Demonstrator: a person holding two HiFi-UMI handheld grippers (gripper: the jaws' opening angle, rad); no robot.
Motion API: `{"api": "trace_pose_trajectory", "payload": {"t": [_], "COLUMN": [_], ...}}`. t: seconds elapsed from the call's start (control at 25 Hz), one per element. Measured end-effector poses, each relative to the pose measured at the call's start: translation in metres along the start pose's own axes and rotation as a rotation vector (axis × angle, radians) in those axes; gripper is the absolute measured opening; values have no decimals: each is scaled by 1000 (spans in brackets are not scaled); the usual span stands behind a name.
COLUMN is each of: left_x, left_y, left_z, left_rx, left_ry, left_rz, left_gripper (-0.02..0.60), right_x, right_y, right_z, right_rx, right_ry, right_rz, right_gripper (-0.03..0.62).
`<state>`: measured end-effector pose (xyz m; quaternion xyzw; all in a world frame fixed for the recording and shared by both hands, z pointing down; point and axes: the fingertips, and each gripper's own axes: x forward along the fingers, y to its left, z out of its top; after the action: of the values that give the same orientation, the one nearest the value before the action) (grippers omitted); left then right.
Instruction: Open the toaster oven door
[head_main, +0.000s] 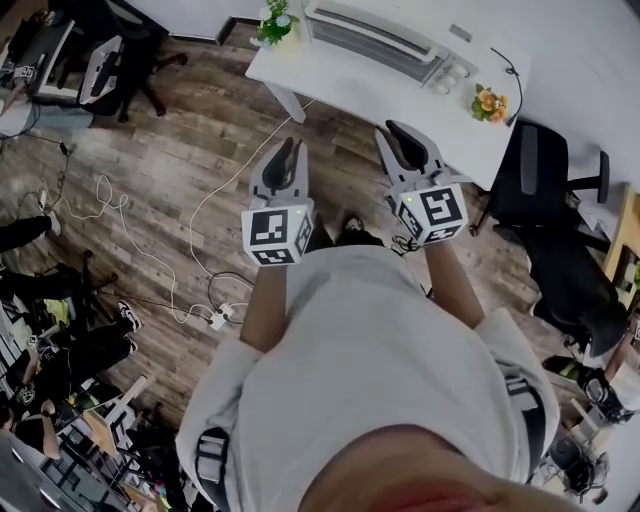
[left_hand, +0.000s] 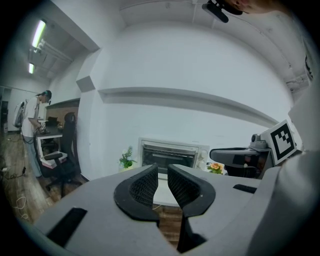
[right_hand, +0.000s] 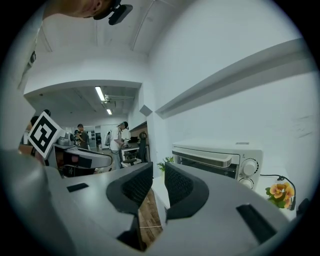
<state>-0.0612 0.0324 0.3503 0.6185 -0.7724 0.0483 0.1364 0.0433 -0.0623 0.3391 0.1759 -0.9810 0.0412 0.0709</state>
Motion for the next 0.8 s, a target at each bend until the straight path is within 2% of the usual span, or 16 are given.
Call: {"api": "trace_pose_trajectory", "payload": {"t": [0.2,0.52,0.8], "left_x": [41,118,163], "left_y": [21,51,72], "left_z": [13,43,49], "left_rx": [17,52,73], "left_ry": [0,13,49], "left_rz": [-79,-247,-381], "left_gripper": [52,52,52], "right_x": [26,69,91], "right_y": [-19,-50,-64], "right_z": [4,13,5], "right_rx": [-1,28,70], "right_ry": [1,23,61], "right_rz": [-85,-250,-400], "right_gripper": [74,77,78]}}
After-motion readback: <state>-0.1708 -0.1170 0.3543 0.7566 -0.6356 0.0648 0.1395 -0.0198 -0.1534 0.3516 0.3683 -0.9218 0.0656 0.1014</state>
